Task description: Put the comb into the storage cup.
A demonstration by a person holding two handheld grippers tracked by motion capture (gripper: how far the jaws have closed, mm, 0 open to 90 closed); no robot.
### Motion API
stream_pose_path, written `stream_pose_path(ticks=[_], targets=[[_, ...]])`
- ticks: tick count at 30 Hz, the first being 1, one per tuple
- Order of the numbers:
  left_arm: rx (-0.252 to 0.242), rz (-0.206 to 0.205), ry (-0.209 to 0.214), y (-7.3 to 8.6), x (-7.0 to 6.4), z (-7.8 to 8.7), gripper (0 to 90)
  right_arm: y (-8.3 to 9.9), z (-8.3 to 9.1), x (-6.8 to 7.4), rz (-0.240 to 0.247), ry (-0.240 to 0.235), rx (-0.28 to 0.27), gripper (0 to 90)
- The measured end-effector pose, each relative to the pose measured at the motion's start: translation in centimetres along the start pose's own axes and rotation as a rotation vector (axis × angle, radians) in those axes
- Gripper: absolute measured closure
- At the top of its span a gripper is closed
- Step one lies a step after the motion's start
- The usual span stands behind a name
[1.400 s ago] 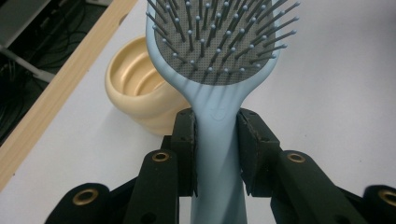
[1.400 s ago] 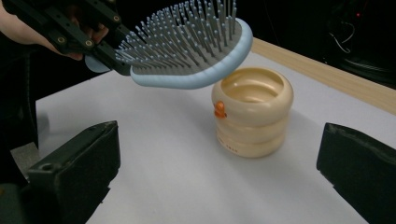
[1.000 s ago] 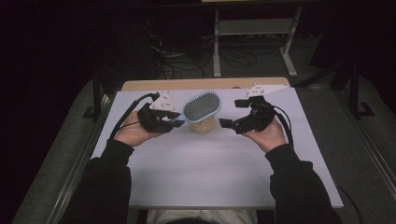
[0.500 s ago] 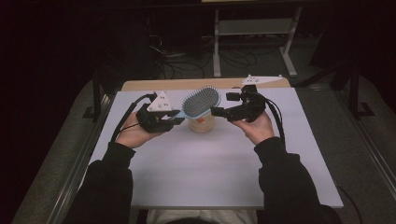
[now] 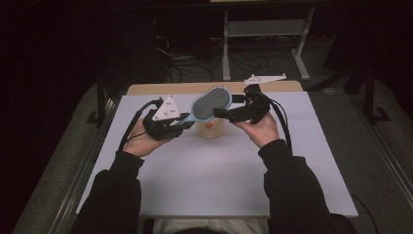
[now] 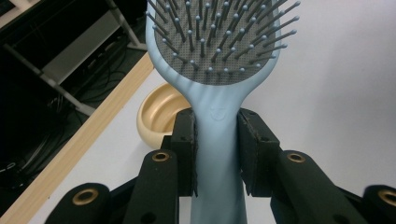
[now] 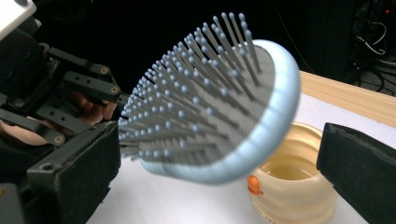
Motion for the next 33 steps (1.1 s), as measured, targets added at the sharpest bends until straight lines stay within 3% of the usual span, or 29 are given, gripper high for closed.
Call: stream_pose_path(ticks=[4, 6, 13, 17, 19, 22, 29, 33], targets=[[0.0, -0.009, 0.002, 0.0, -0.2, -0.1, 69.8, -0.4, -0.2, 0.3, 0.006, 0.004, 0.004, 0.3], [-0.01, -0.005, 0.003, -0.1, -0.2, 0.0, 69.8, -0.7, -0.1, 0.6, 0.023, -0.005, -0.005, 7.0], [-0.04, 0.002, -0.005, -0.4, -0.2, 0.1, 69.8, -1.4, -0.2, 0.7, -0.021, -0.024, -0.014, 16.1], [-0.053, 0.019, 0.008, -0.4, -0.3, 0.0, 69.7, -1.6, -0.5, 1.0, -0.071, -0.073, -0.008, 26.6], [-0.058, 0.035, 0.015, -0.4, -0.2, 0.0, 69.7, -1.8, -0.6, 0.9, -0.087, -0.068, -0.012, 29.7], [-0.063, 0.056, 0.025, -0.2, -0.2, -0.1, 69.8, -2.1, -0.6, 0.8, -0.15, -0.082, -0.009, 35.3], [-0.072, 0.075, 0.036, -0.2, -0.3, -0.4, 69.8, -2.7, -0.3, 0.7, -0.218, -0.11, -0.027, 48.9], [-0.073, 0.091, 0.057, -0.2, -0.3, -0.5, 69.9, -2.8, -0.1, 0.8, -0.227, -0.124, -0.039, 53.1]])
Point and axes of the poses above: each handheld gripper's, and its own axes: z roughly backward along the jaws, y roughly out of its underside, x roughly to its left, the point moved 9 cm from there along -z, roughly forward along the jaws, and after that the axes turned 10 degrees about -y, right-handed, at the moved point
